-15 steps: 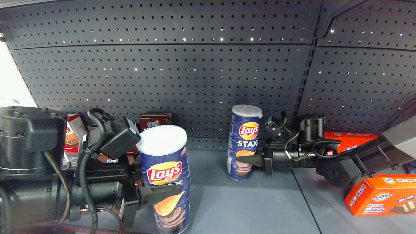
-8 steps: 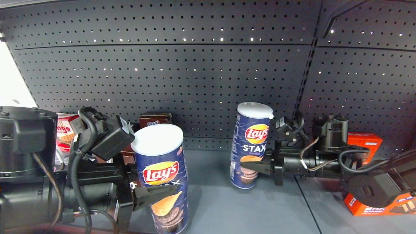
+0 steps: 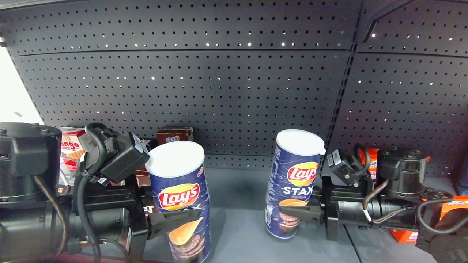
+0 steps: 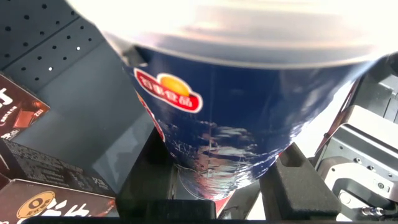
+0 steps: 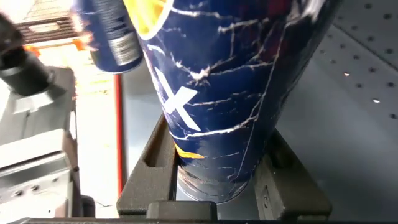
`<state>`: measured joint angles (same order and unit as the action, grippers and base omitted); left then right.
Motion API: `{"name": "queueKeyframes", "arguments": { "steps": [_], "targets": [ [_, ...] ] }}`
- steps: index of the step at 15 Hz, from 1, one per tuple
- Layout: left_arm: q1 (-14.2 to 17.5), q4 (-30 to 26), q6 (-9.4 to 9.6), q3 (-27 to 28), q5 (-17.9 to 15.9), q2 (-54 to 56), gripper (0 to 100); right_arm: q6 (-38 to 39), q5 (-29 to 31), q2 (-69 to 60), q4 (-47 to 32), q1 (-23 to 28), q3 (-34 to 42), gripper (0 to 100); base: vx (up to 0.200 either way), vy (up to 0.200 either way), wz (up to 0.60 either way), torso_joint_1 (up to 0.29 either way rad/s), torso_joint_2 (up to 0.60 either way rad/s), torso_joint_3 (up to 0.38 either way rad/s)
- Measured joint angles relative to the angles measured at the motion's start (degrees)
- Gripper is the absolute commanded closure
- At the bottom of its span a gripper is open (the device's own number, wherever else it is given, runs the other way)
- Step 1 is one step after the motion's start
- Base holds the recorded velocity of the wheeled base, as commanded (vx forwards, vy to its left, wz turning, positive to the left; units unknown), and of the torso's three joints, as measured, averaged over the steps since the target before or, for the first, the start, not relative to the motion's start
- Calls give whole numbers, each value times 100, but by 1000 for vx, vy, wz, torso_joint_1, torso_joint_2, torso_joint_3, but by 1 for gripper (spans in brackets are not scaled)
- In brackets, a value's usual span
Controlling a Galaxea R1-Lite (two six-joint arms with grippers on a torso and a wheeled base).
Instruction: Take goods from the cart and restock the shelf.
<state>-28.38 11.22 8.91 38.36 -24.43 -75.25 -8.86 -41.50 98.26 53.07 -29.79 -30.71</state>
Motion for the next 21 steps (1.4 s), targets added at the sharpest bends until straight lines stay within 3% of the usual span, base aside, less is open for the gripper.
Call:
{"name": "queueKeyframes", "arguments": {
  "steps": [8,21],
  "targets": [
    [178,-9,-2,-13,2,73,100,6,226,-30,85,-455,371,100,0,0,0,0,0,0],
    [210,-9,-2,-100,5,95,100,167,233,466,718,-507,452,100,0,0,0,0,0,0]
  ]
}}
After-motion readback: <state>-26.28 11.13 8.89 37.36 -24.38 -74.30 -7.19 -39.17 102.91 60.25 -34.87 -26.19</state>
